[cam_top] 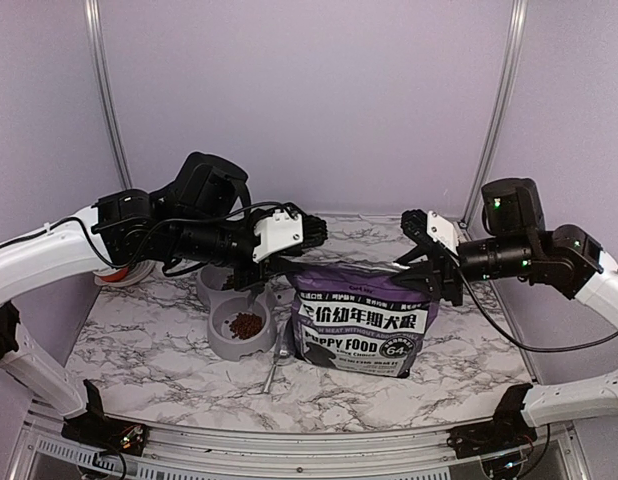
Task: Serve the pet food
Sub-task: Press the seal on the pet food bag.
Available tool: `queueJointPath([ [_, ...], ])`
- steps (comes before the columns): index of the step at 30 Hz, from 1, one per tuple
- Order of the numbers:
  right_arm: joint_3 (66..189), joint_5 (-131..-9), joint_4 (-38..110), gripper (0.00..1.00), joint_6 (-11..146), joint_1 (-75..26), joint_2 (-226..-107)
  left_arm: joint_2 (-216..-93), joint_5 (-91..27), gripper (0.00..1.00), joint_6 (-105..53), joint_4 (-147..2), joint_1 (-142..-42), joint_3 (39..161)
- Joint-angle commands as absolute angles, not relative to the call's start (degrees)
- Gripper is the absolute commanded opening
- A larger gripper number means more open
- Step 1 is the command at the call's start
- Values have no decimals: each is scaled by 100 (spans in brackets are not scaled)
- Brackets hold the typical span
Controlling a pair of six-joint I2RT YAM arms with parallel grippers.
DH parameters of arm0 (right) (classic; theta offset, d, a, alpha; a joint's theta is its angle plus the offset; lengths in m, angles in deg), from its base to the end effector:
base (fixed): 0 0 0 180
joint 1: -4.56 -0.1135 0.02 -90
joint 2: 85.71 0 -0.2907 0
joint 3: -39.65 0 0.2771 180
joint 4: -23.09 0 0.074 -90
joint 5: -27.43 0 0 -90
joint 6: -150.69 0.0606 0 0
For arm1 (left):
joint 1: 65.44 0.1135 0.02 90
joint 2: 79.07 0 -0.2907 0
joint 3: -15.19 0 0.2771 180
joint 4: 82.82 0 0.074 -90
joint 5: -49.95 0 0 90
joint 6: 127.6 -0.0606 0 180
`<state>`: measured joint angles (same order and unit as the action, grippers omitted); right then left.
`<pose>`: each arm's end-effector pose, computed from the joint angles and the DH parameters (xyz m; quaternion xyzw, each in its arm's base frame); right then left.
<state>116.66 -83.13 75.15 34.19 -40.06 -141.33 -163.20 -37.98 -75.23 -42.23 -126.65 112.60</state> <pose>0.1461 0.1741 0.3878 -0.5691 0.6442 0.2298 0.4565 0.1809 -0.3337 0.4046 0.6547 0.5483 -0.1214 0.5060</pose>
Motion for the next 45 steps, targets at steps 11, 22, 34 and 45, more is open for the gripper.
queueJointPath([
  [11,11860,-8407,7353,0,3428,-4126,-14295,-16344,-3145,45,-6989,-5093,-12610,11232],
  [22,11862,-8459,7295,0,3481,-4123,-14129,-17490,-2335,36,-7003,-5343,-12896,12155],
  [34,11796,-8481,7242,0,3485,-4123,-14042,-18163,-2586,0,-7136,-5522,-13136,12704],
  [45,11724,-8372,7250,0,3467,-4124,-13920,-18008,-2779,13,-7252,-5521,-13136,12539],
])
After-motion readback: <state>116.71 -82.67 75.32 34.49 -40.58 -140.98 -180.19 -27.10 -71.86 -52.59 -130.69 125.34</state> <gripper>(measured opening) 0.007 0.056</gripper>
